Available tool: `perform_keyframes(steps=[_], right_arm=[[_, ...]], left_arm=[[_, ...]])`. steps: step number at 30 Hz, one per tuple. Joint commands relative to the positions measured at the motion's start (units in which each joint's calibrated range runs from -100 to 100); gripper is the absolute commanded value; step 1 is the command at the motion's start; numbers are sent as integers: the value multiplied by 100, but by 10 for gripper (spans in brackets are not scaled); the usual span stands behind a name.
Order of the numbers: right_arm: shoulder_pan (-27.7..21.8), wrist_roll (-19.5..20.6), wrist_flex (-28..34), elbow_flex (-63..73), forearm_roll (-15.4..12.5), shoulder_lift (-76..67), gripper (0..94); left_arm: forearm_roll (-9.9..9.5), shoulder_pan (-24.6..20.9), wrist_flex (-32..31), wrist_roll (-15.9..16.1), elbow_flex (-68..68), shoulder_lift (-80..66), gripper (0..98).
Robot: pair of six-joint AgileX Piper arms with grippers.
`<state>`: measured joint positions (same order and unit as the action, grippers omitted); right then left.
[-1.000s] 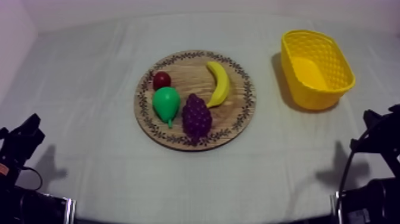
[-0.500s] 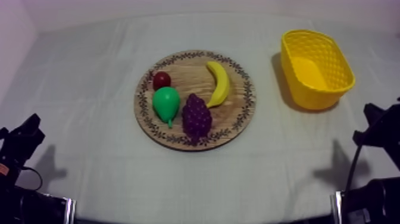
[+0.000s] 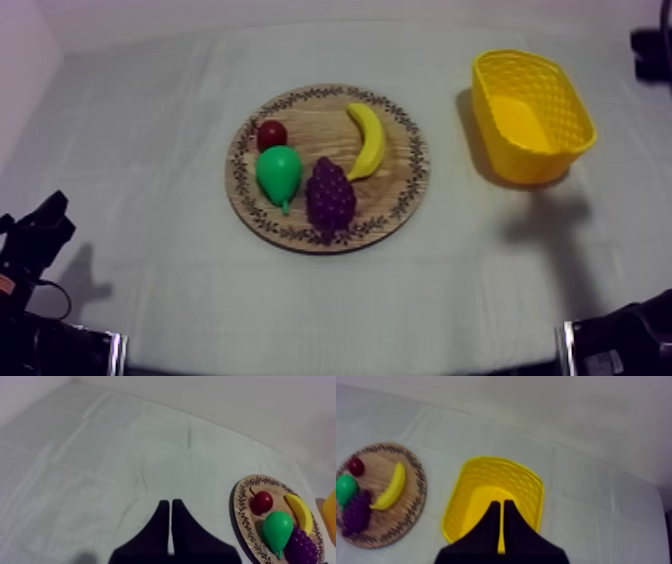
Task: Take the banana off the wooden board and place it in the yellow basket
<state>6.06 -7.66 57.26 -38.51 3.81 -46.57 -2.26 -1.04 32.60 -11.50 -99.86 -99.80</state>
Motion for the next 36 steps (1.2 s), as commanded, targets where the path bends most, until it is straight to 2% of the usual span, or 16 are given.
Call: perform_keyframes(steps=[1,7,11,16,24,36], right_arm=[[766,1757,481,2412,502,1533,2],[1875,2610,1171,3399,1174,2840,2],[2469,3062,1519,3688,1435,3692,2],[2901,3555,1709,3755,1622,4590,2],[3203,4040,1856,3673,1775,5686,2],[3059,4197,2070,3883,1877,6608,2]], left_arm=[[-1,-1,-2,0,-3,-3,1],[-1,-1,-2,0,-3,-3,1],[-1,-1,-2,0,-3,-3,1],[-1,-1,-2,0,-3,-3,1],[-1,-1,-2,0,-3,-3,1],[-1,-1,-2,0,-3,-3,1]])
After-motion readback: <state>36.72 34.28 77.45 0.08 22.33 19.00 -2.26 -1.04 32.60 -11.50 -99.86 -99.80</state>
